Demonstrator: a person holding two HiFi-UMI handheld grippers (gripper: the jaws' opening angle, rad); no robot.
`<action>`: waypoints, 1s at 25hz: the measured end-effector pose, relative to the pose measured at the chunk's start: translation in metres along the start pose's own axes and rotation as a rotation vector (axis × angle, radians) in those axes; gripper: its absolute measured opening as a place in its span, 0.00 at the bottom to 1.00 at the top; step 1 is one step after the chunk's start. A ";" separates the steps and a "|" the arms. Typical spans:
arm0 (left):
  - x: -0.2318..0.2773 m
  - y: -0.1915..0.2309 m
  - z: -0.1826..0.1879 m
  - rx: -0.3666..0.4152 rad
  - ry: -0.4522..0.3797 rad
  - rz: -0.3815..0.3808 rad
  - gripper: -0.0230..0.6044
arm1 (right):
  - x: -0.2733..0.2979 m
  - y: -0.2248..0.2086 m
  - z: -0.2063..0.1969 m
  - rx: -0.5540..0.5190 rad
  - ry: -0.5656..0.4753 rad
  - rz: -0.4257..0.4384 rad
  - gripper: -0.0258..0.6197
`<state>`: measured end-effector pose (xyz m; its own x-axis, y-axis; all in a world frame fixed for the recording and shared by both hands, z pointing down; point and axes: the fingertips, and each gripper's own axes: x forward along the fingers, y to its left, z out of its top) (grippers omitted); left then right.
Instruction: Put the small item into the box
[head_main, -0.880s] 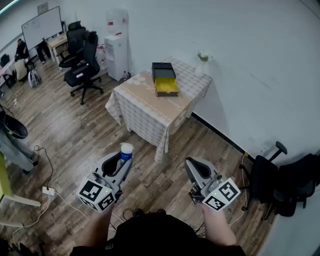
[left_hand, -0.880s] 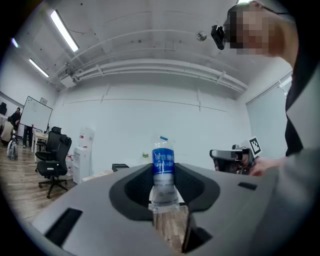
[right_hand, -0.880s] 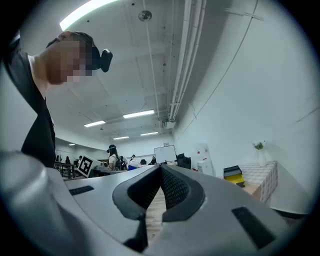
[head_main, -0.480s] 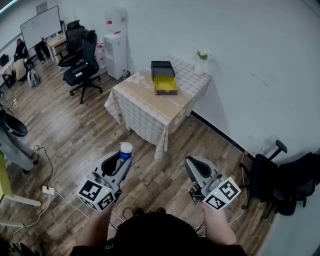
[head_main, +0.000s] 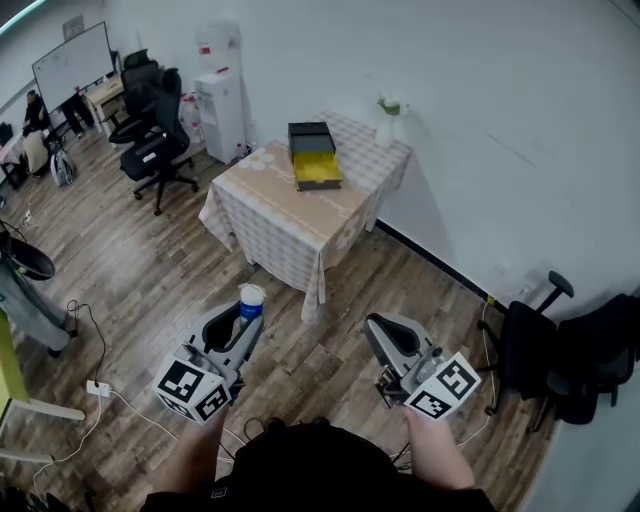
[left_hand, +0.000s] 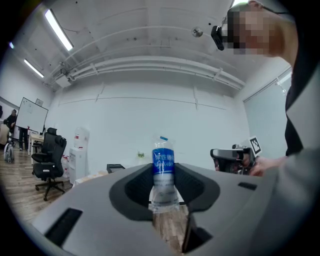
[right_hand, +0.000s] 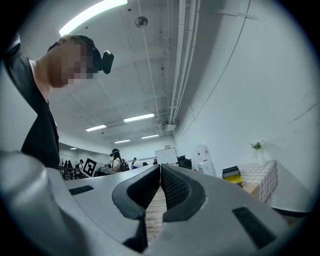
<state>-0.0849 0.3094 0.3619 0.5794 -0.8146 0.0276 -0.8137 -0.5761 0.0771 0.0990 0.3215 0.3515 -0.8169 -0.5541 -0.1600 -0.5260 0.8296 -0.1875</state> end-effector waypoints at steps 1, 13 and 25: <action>0.004 -0.005 0.000 0.002 0.001 -0.001 0.25 | -0.005 -0.003 0.001 0.004 -0.003 -0.001 0.10; 0.030 -0.043 -0.006 0.007 -0.001 0.018 0.25 | -0.060 -0.034 0.003 0.038 -0.021 -0.016 0.10; 0.066 -0.024 -0.014 -0.023 0.004 -0.004 0.25 | -0.046 -0.067 0.001 0.047 -0.001 -0.034 0.10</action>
<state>-0.0260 0.2706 0.3760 0.5832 -0.8117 0.0312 -0.8099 -0.5780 0.1001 0.1725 0.2915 0.3706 -0.7983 -0.5823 -0.1538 -0.5419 0.8059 -0.2383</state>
